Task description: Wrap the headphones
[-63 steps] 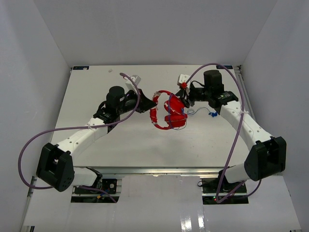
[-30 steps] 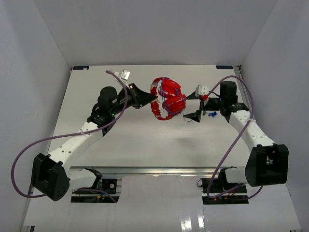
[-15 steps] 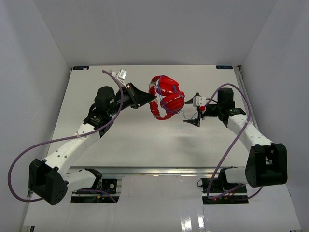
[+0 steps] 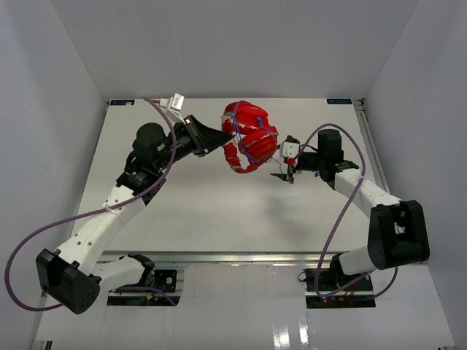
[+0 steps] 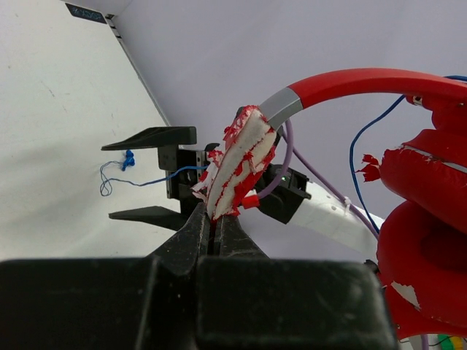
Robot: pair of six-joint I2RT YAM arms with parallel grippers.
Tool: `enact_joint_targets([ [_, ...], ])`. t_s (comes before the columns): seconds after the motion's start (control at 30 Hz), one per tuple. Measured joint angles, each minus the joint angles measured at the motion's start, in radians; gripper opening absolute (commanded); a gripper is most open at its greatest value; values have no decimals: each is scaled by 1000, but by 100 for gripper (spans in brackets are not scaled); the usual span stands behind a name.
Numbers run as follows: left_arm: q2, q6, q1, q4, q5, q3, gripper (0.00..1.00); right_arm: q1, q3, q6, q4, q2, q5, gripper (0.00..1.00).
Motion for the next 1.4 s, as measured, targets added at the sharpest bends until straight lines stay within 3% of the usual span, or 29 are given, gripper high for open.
enact_joint_targets([
  [0.17,0,-1,0,-36,0,48,0,10,33,104,117,91,56,96],
  [0.33,0,-1,0,-100,-19,122,0,21,58,189,184,158,73,75],
  [0.4,-2,-4,0,-122,-37,153,0,23,51,218,214,158,67,58],
  [0.73,-49,-63,0,-153,-175,184,0,23,-1,346,246,88,3,31],
  [0.87,-55,-91,1,-149,-217,184,0,23,-1,365,239,37,-11,8],
  [1.23,-53,-124,2,-149,-282,167,0,53,3,335,78,-24,4,8],
  [1.4,-52,-125,2,-144,-368,147,0,223,17,216,-120,-96,195,8],
])
